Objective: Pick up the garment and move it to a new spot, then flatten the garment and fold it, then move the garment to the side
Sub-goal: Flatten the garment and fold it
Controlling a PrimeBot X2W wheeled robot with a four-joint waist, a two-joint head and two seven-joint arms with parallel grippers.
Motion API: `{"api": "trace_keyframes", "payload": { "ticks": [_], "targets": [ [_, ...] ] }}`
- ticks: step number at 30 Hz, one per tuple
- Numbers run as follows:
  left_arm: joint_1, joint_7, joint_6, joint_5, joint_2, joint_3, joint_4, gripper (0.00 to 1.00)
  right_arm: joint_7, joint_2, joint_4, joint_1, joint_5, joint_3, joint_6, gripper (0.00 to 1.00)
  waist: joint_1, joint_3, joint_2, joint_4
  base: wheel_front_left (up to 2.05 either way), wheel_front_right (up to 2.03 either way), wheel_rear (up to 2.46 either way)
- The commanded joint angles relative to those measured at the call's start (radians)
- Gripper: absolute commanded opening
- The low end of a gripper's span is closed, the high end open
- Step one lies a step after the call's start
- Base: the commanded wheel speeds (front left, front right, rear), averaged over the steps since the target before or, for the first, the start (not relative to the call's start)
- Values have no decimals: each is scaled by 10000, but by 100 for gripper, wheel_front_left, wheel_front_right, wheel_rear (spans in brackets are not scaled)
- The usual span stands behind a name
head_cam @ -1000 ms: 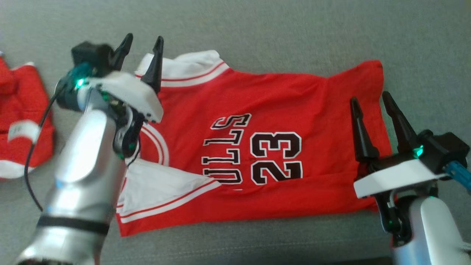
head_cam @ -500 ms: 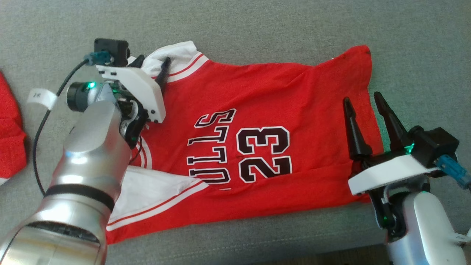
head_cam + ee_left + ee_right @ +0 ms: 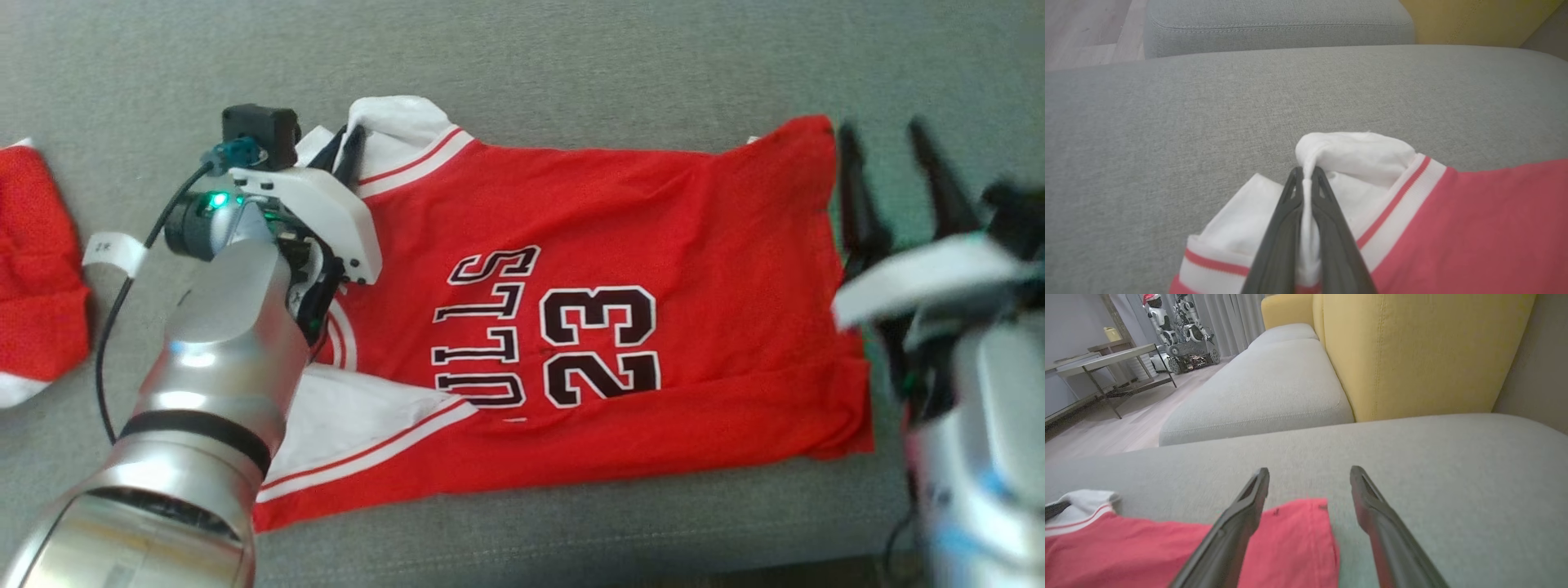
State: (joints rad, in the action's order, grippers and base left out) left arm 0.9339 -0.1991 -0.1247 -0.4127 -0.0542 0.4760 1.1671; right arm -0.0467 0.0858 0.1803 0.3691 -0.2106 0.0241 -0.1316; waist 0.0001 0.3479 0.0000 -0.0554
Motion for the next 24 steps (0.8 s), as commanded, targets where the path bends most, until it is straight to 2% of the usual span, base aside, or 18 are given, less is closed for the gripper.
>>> {"api": "trace_keyframes", "payload": {
  "ticks": [1, 6, 12, 18, 19, 20, 21, 24],
  "targets": [
    [468, -159, -56, -103, -242, -134, -200, 0, -75, 113, -140, 441, -92, -155, 9, 100, -1, 8, 0, 87, 0, 0, 0],
    [451, -365, -57, -227, -87, 215, -288, 0, -623, 478, 1965, 1972, -281, -196, 9, 100, -1, 32, 0, 354, 0, 0, 0],
    [369, -502, -58, -446, 3, 598, -398, 0, -1973, 705, 4572, 3151, -259, -455, 9, 100, -1, 23, 0, 554, 0, 0, 0],
    [274, -562, -58, -765, 31, 911, -465, 0, -3065, 798, 5589, 3382, -701, -810, 9, 98, -1, -41, 0, 675, 0, 0, 0],
    [266, -570, -58, -818, 32, 940, -466, 0, -3211, 822, 5633, 3359, -821, -847, 9, 56, -1, -59, 0, 688, 0, 0, 0],
    [260, -578, -59, -873, 33, 953, -470, 0, -3268, 863, 5617, 3347, -908, -896, 9, 34, -1, -80, 0, 695, 0, 0, 0],
    [262, -587, -59, -914, 34, 957, -475, 0, -3288, 897, 5585, 3335, -1009, -915, 9, 0, -1, -99, 0, 697, 0, 0, 0],
    [312, -610, -56, -1002, 35, 876, -533, 0, -2926, 1000, 5218, 3370, -1282, -981, 9, 0, -1, -132, 0, 702, 0, 0, 0]
  ]
}}
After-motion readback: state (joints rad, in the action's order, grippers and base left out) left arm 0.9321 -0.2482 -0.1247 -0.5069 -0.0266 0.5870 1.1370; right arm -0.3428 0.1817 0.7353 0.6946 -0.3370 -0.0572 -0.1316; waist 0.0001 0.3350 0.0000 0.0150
